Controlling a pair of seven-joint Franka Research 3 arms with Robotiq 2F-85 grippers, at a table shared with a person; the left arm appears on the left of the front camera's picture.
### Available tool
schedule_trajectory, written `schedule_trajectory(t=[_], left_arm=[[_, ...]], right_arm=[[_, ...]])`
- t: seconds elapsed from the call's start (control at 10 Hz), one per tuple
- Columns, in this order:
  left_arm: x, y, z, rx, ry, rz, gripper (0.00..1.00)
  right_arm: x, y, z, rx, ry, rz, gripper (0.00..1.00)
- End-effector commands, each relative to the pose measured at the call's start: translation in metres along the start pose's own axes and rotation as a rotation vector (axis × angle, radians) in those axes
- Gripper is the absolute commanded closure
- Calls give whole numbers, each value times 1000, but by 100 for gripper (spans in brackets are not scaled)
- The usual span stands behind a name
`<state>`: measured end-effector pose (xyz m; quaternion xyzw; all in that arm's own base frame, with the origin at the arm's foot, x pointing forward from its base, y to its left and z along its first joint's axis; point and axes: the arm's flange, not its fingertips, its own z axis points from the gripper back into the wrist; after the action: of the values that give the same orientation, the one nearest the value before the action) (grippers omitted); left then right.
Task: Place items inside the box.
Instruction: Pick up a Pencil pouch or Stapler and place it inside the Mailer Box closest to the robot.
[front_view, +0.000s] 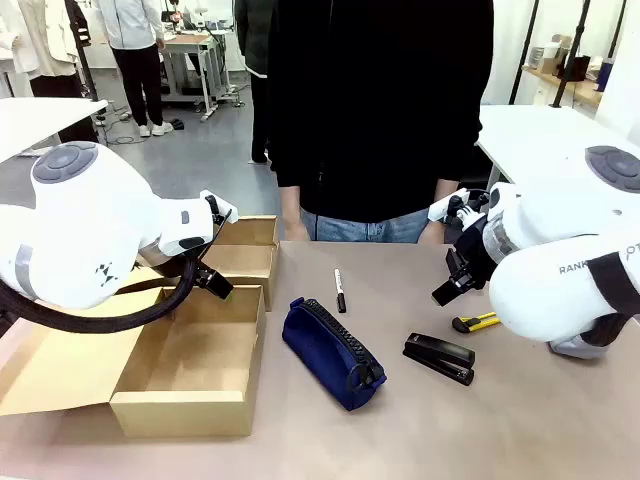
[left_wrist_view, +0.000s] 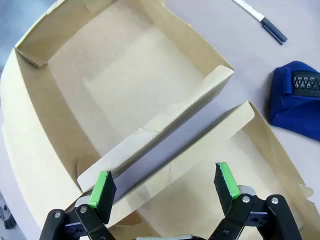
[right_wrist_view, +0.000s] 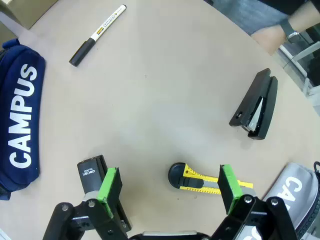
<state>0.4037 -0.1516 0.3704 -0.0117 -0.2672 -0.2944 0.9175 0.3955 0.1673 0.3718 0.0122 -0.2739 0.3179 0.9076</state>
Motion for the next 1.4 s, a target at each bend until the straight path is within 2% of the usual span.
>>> schedule_trajectory(t=[0.0,1.3], left_arm=[[0,0,0,0,0,0,0],[0,0,0,0,0,0,0]], right_arm=[[0,0,0,0,0,0,0],[0,0,0,0,0,0,0]])
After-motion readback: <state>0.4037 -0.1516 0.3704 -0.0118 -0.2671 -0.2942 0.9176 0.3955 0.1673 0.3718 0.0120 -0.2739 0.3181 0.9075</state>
